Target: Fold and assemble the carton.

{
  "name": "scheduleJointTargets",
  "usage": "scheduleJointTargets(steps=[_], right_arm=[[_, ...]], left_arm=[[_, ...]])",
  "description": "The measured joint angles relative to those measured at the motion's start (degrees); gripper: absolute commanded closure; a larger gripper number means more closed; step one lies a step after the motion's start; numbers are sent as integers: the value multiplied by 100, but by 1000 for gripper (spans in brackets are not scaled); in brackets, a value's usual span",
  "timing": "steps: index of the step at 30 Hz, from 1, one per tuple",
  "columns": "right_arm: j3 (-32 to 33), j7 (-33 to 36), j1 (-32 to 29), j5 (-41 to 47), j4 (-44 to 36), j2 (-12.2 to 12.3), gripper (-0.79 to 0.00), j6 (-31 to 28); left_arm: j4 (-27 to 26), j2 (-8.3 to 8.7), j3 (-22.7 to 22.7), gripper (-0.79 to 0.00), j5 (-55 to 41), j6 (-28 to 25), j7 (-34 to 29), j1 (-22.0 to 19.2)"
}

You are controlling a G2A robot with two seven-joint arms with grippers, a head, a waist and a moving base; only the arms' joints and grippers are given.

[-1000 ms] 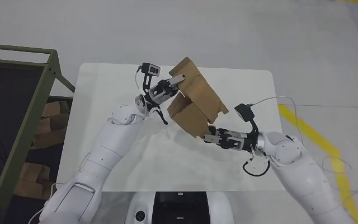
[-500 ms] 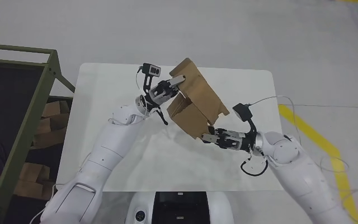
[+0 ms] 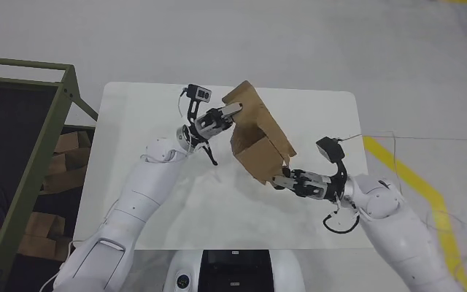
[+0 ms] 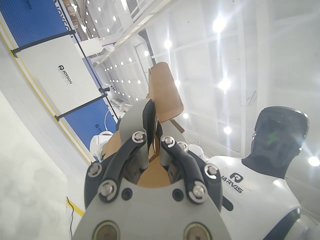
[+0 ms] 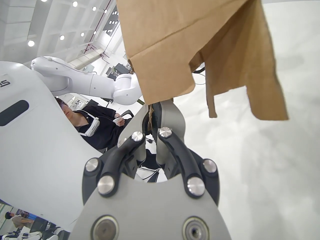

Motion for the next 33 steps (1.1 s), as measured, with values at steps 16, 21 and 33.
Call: scheduleJointTargets(steps=[16, 21, 33], right_arm=[[460, 245, -329, 723, -200, 221, 0, -8], [469, 189, -365, 830, -229, 281, 0, -65], [362, 72, -351, 1156, -272, 445, 0, -182]], left_arm=[[406, -60, 13, 0, -691, 471, -1005, -130], [537, -85, -8, 0, -930, 641, -1214, -166], [703, -151, 18, 0, -898, 745, -1318, -235]])
